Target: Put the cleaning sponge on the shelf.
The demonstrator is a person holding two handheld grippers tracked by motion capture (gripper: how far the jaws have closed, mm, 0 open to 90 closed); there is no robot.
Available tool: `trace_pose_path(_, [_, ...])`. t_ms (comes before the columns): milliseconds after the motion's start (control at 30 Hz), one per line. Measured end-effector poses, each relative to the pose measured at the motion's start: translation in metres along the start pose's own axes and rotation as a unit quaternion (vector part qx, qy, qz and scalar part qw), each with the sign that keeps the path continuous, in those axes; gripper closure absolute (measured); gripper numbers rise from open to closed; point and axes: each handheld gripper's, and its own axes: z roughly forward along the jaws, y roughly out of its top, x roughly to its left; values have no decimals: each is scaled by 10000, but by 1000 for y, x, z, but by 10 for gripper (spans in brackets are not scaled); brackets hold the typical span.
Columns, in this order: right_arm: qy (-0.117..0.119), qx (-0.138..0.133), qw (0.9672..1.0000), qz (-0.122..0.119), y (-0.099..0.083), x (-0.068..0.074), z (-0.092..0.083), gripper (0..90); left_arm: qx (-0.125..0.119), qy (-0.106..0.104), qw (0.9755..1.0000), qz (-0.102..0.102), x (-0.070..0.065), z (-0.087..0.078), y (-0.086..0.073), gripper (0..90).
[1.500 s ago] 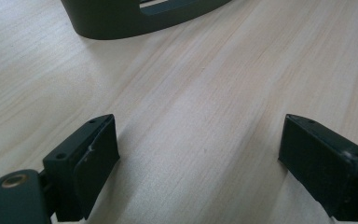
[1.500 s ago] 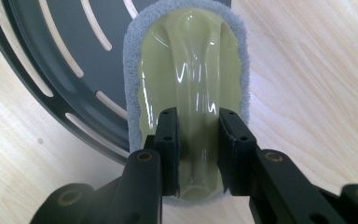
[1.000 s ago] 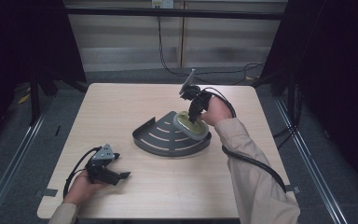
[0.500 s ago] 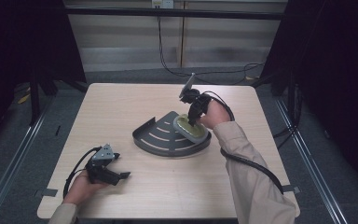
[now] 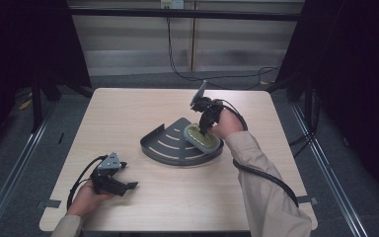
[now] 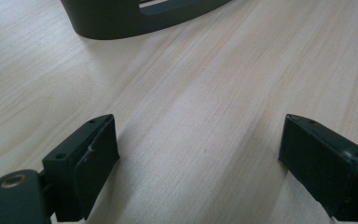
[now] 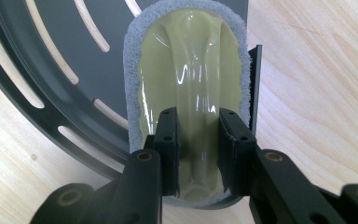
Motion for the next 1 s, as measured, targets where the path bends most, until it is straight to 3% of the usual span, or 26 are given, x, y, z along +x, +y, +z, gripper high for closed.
trace_pose_path(1000, [-99,124,9999,51,-3,-2,15,712,-23,8,10000,-6,0,0,0,110])
